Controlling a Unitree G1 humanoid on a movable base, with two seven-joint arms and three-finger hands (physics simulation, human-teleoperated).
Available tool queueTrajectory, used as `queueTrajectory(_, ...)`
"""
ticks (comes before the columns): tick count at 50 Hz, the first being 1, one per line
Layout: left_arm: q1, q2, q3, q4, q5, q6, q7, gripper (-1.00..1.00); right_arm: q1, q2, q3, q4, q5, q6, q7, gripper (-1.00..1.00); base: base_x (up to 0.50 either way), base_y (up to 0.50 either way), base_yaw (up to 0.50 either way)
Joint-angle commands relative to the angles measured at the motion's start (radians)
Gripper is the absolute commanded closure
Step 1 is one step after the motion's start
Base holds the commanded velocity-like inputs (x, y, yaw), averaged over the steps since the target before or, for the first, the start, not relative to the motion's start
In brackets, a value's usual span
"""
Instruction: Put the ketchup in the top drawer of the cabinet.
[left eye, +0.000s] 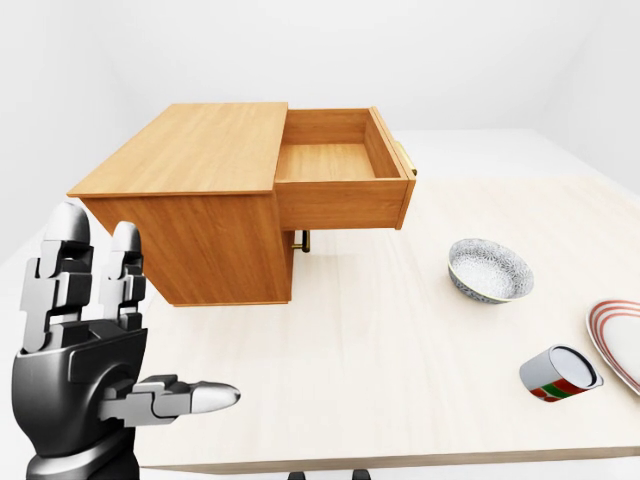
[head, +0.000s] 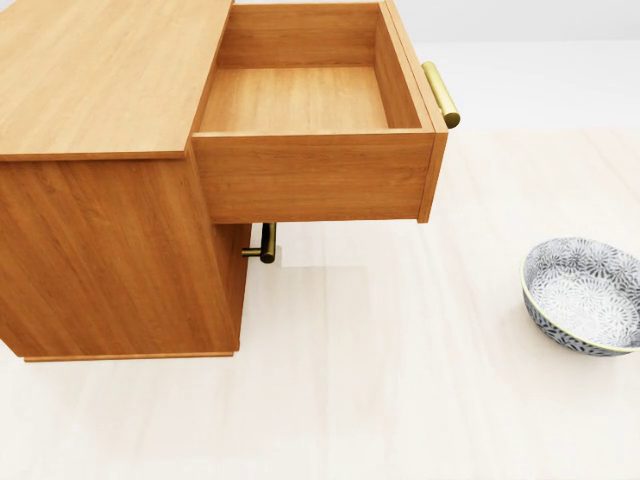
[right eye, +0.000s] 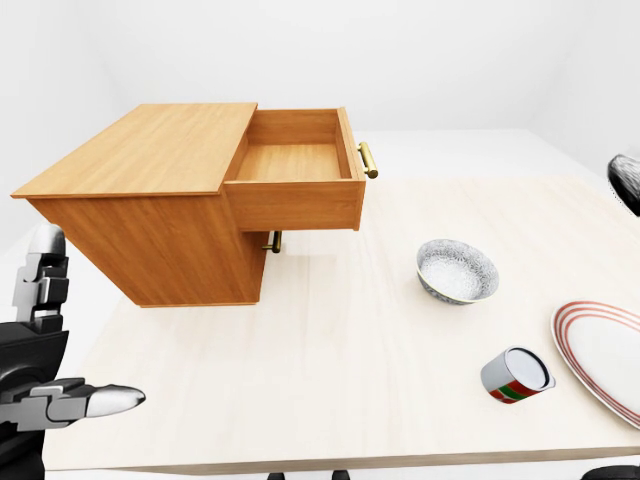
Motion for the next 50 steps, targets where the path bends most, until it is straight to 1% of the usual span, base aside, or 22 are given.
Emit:
queueTrajectory(1,-0.007,0.003,0.001,0.008,0.002,0.0,0.005,-1.0,-0.289,0.003,0.001,0.115,-0.953,0.0,0.061,-1.0,0.0,0.0,0.0)
queueTrajectory(3,-0.005,0.003,0.003,0.005,-0.002,0.0,0.006,-1.0,-0.305,0.008,0.012,0.132,-0.987,0.0,0.061,-1.0,0.0,0.0,0.0)
queueTrajectory(7,-0.007,0.004,0.011,0.0,-0.009,0.0,0.006,-1.0,-0.304,-0.01,0.008,0.157,-0.987,0.0,0.061,-1.0,0.0,0.0,0.0)
queueTrajectory(14,-0.004,0.004,0.002,0.005,0.0,0.0,0.008,-1.0,-0.288,-0.025,-0.011,0.175,-0.979,0.0,0.061,-1.0,0.0,0.0,0.0)
queueTrajectory(17,-0.004,0.003,0.004,0.003,-0.002,0.0,0.007,-1.0,-0.279,-0.013,-0.02,0.187,-0.98,0.0,0.061,-1.0,0.0,0.0,0.0)
queueTrajectory(18,-0.005,0.003,0.004,0.005,-0.001,0.0,0.007,-1.0,-0.276,-0.003,-0.02,0.195,-0.993,0.0,0.061,-1.0,0.0,0.0,0.0)
queueTrajectory(19,-0.01,0.004,-0.001,0.013,0.004,0.0,0.01,-1.0,-0.281,0.015,-0.02,0.222,-1.035,0.0,0.061,-1.0,0.0,0.0,0.0)
queueTrajectory(20,-0.013,0.005,-0.004,0.017,0.007,0.0,0.012,-1.0,-0.288,0.018,-0.02,0.235,-1.05,0.0,0.061,-1.0,0.0,0.0,0.0)
queueTrajectory(29,-0.008,0.006,-0.006,0.011,0.006,0.0,0.015,-1.0,-0.286,0.049,-0.01,0.239,-1.044,0.0,0.061,-1.0,0.0,0.0,0.0)
queueTrajectory(34,-0.003,0.004,-0.007,0.014,0.008,0.0,0.011,-1.0,-0.301,0.078,0.017,0.24,-1.067,0.0,0.061,-1.0,0.0,0.0,0.0)
queueTrajectory(39,0.0,0.003,-0.016,0.017,0.016,0.0,0.011,-1.0,-0.341,0.135,0.07,0.249,-1.124,0.0,0.061,-1.0,0.0,0.0,0.0)
queueTrajectory(42,-0.004,0.005,-0.011,0.015,0.011,0.0,0.013,-1.0,-0.368,0.164,0.098,0.263,-1.165,0.0,0.061,-1.0,0.0,0.0,0.0)
queueTrajectory(48,-0.001,0.004,-0.012,0.01,0.011,0.0,0.013,-1.0,-0.403,0.176,0.143,0.273,-1.218,0.0,0.061,-1.0,0.0,0.0,0.0)
queueTrajectory(50,-0.004,0.005,-0.015,0.015,0.015,0.0,0.015,-1.0,-0.417,0.193,0.165,0.271,-1.231,0.0,0.061,-1.0,0.0,0.0,0.0)
